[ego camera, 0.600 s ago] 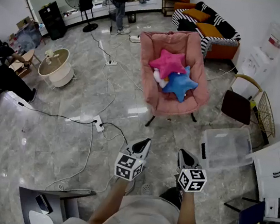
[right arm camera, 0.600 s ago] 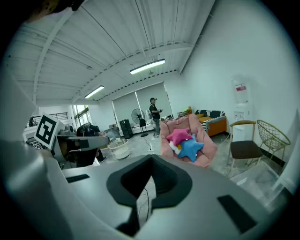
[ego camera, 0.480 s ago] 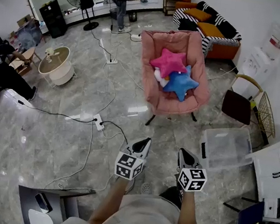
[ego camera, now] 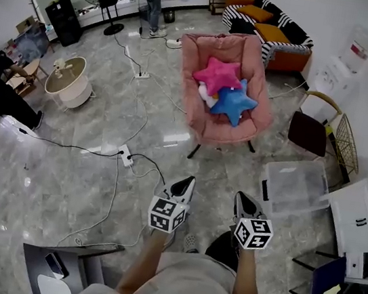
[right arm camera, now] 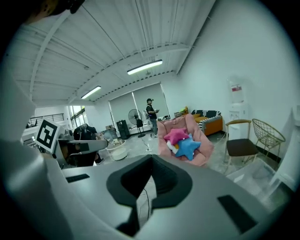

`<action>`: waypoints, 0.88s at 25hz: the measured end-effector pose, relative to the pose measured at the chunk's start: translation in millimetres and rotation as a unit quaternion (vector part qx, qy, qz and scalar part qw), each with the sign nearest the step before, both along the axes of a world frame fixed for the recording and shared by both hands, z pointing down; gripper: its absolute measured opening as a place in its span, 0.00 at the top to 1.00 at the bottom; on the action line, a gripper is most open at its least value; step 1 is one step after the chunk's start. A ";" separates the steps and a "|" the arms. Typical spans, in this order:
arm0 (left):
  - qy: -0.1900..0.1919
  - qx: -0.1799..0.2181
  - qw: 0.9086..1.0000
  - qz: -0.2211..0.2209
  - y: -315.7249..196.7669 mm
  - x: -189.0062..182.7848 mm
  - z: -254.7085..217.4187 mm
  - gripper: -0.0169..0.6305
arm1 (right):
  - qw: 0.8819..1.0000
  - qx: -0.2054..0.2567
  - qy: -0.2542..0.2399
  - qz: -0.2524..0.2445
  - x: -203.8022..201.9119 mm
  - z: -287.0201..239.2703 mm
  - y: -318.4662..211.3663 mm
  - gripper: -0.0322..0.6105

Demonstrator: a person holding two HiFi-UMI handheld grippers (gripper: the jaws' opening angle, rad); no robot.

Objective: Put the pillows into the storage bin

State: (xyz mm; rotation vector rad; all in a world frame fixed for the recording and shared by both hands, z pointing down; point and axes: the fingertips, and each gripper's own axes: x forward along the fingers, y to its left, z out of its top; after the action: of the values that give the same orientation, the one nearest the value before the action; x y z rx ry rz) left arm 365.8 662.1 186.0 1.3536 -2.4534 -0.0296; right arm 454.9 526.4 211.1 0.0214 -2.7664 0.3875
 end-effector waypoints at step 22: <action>0.020 0.000 1.000 -0.002 -25.2 -30.7 13.5 0.74 | 0.997 -0.056 -0.036 -0.035 -37.6 10.8 -22.2 0.64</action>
State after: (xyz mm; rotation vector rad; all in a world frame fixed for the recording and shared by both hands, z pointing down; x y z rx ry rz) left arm 335.1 636.9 199.5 1.3362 -2.4222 -0.0566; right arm 417.3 504.2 221.8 -0.1184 -2.8024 0.5329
